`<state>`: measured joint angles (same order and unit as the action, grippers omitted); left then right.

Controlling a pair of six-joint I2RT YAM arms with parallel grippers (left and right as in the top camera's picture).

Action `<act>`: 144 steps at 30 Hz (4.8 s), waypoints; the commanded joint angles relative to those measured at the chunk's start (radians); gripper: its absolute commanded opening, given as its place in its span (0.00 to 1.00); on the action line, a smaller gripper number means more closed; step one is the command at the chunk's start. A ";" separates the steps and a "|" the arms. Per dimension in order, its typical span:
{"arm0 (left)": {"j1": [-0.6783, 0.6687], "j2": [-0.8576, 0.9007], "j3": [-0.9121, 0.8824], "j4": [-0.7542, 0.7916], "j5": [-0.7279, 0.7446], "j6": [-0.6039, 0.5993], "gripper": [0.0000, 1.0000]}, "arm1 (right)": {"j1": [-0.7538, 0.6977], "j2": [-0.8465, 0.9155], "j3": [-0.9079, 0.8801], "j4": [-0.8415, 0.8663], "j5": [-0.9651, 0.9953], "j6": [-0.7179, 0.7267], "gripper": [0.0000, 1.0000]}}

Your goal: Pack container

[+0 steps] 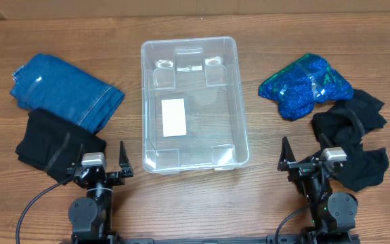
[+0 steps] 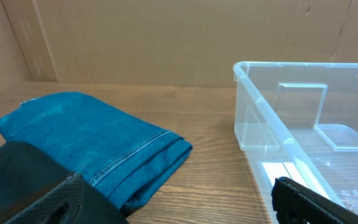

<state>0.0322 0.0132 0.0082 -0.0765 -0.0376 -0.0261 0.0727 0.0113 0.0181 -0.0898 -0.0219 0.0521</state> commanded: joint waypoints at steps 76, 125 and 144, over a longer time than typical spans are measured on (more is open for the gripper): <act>-0.005 0.466 0.722 -0.414 -0.104 -0.133 1.00 | 0.005 0.682 0.743 -0.372 0.047 0.243 1.00; -0.005 0.988 1.196 -0.895 -0.021 -0.169 1.00 | -0.336 2.046 1.296 -0.504 -0.295 0.342 0.57; -0.005 0.995 1.196 -0.895 -0.024 -0.161 1.00 | -0.190 1.578 1.540 -0.719 -0.294 -0.022 0.04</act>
<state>0.0322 1.0004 1.1790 -0.9730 -0.0711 -0.1822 -0.2173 1.7382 1.4662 -0.7948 -0.2981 0.2214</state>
